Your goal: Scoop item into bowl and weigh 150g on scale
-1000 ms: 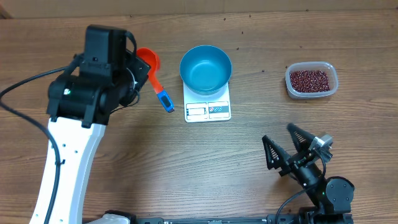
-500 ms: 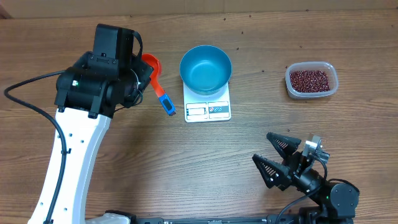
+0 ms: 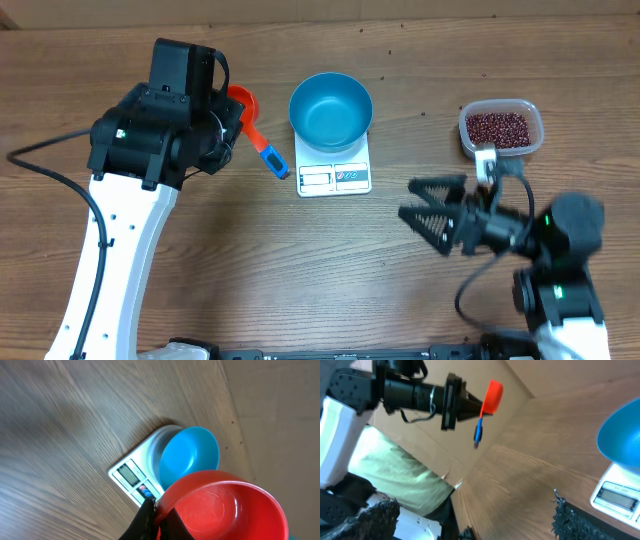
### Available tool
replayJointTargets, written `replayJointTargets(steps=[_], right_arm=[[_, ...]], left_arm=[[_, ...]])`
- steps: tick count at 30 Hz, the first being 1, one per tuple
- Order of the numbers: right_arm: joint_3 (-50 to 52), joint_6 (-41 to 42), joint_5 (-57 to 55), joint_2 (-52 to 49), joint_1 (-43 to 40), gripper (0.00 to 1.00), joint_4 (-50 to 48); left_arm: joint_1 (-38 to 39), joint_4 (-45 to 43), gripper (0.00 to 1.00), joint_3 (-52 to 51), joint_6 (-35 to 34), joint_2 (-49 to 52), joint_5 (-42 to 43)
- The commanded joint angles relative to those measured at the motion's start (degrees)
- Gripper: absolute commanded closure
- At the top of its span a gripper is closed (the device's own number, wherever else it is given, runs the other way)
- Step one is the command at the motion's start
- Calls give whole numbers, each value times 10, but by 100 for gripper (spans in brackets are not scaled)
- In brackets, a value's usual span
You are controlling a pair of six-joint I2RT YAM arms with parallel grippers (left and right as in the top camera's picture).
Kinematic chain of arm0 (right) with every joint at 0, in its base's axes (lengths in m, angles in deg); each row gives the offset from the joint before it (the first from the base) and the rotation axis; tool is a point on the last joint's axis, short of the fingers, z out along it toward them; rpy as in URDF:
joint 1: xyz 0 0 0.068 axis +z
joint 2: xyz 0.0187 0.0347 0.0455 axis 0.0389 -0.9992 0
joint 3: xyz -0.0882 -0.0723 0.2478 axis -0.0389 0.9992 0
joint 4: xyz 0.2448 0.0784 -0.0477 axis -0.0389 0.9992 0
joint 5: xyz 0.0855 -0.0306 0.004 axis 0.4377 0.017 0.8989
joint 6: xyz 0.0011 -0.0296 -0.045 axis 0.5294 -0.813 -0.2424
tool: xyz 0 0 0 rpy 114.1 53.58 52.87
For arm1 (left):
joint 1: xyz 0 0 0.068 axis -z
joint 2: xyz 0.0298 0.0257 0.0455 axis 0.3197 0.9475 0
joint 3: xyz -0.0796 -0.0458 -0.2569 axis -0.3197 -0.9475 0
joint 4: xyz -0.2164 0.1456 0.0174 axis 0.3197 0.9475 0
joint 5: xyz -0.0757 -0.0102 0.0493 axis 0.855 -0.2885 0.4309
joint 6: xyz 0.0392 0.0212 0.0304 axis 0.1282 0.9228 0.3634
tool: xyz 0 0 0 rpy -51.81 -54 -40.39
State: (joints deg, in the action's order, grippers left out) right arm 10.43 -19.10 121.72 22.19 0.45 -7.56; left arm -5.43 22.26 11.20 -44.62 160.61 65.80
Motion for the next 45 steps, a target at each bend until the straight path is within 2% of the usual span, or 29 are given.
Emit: replayJointTargets(steps=[1, 3, 6, 10, 12, 18, 22, 25, 26, 28, 31, 37, 45], right_arm=[[-24, 14, 38, -69, 3, 0, -51], [-24, 28, 30, -114, 3, 0, -96], [-24, 109, 16, -178, 5, 0, -166], [-24, 189, -17, -243, 54, 17, -253], [-24, 209, -60, -255, 90, 20, -271], [-24, 223, -204, -256, 199, 26, -267], [-24, 248, -296, -256, 253, 30, -243], [-24, 248, -338, -256, 281, 39, -228], [-24, 248, -346, -256, 287, 43, -228], [-24, 248, -362, -256, 301, 46, -228], [-24, 248, -384, -256, 318, 56, -228], [-24, 268, -422, -256, 336, 70, -214], [-24, 308, -435, -256, 336, 74, -204]], left_arm=[[3, -1, 96, -3, -82, 2, 22], [3, 1, 96, -3, -82, 3, 22], [3, 18, 96, -3, -82, 5, 22], [3, 40, 96, -3, -104, 12, 25], [4, 53, 96, -3, -130, 20, 39], [5, 103, 96, -3, -177, 50, 73], [11, 120, 96, -3, -181, 75, 95], [23, 121, 96, -3, -181, 88, 95], [28, 121, 96, -3, -181, 94, 94], [37, 121, 96, -3, -181, 103, 93], [50, 120, 96, -3, -186, 116, 93], [69, 120, 96, -3, -203, 130, 90], [75, 120, 96, -3, -232, 132, 73]])
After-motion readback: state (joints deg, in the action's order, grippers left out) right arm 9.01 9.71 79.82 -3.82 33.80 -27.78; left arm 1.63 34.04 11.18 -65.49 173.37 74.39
